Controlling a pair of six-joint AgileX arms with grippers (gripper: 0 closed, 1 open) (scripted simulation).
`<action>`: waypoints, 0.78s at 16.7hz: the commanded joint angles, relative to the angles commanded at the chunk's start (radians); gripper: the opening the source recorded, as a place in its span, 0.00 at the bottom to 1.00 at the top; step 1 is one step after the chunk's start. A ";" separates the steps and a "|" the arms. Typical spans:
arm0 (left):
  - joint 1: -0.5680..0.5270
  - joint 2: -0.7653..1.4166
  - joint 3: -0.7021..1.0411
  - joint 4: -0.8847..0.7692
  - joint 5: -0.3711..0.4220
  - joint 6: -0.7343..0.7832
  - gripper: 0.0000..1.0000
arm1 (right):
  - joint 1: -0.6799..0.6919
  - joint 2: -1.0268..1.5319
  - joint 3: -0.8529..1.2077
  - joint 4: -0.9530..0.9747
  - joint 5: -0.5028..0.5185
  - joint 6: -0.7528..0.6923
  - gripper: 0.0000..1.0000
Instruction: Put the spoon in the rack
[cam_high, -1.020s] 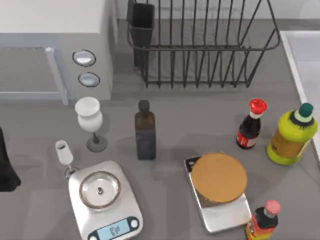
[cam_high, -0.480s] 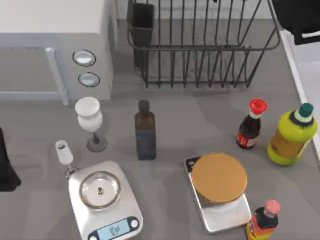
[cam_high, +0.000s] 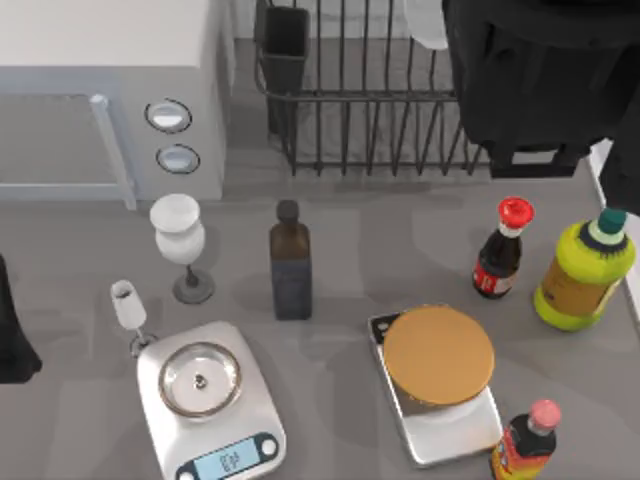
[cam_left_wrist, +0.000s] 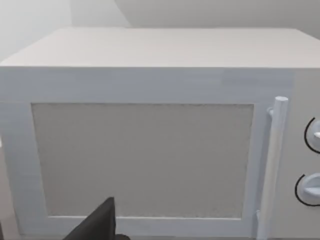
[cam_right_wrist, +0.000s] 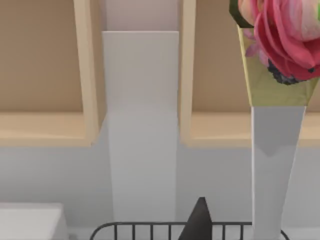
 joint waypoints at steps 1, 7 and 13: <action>0.000 0.000 0.000 0.000 0.000 0.000 1.00 | 0.000 0.000 0.000 0.000 0.000 0.000 0.00; 0.000 0.000 0.000 0.000 0.000 0.000 1.00 | -0.040 0.075 -0.002 0.067 -0.047 -0.002 0.00; 0.000 0.000 0.000 0.000 0.000 0.000 1.00 | -0.227 0.380 -0.047 0.451 -0.234 -0.005 0.00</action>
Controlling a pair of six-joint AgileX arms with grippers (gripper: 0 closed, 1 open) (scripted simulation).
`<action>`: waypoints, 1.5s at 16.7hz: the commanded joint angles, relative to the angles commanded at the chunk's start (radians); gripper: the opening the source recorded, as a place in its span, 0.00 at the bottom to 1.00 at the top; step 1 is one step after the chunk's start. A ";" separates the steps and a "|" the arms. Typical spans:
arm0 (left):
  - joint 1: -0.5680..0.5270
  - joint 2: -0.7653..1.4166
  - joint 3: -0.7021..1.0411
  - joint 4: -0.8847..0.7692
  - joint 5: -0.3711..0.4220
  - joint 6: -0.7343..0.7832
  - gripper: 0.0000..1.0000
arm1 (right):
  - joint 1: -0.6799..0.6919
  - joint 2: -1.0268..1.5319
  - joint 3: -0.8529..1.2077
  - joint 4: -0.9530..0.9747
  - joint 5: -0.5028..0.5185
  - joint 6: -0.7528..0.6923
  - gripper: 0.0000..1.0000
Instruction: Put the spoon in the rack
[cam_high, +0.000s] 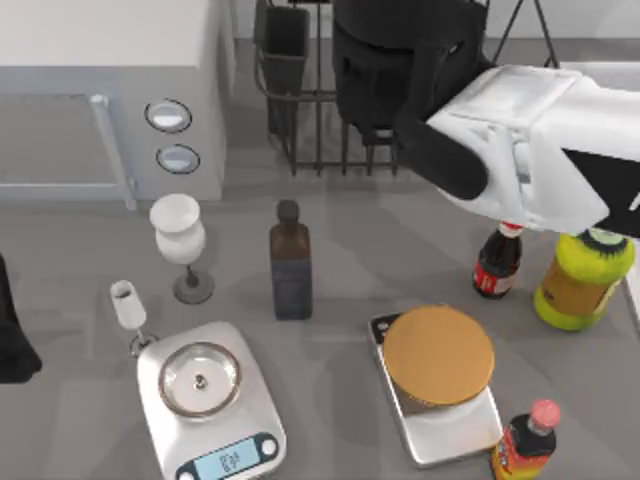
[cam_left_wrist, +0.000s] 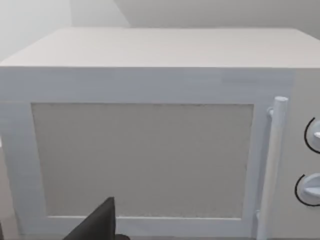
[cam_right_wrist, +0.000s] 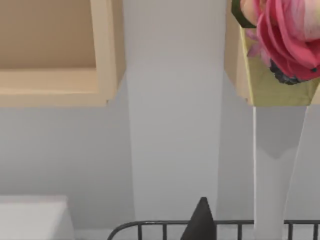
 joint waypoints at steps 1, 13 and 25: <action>0.000 0.000 0.000 0.000 0.000 0.000 1.00 | -0.037 0.051 -0.011 0.070 -0.034 -0.001 0.00; 0.000 0.000 0.000 0.000 0.000 0.000 1.00 | -0.178 0.223 -0.057 0.273 -0.162 -0.009 0.15; 0.000 0.000 0.000 0.000 0.000 0.000 1.00 | -0.178 0.223 -0.057 0.273 -0.162 -0.009 1.00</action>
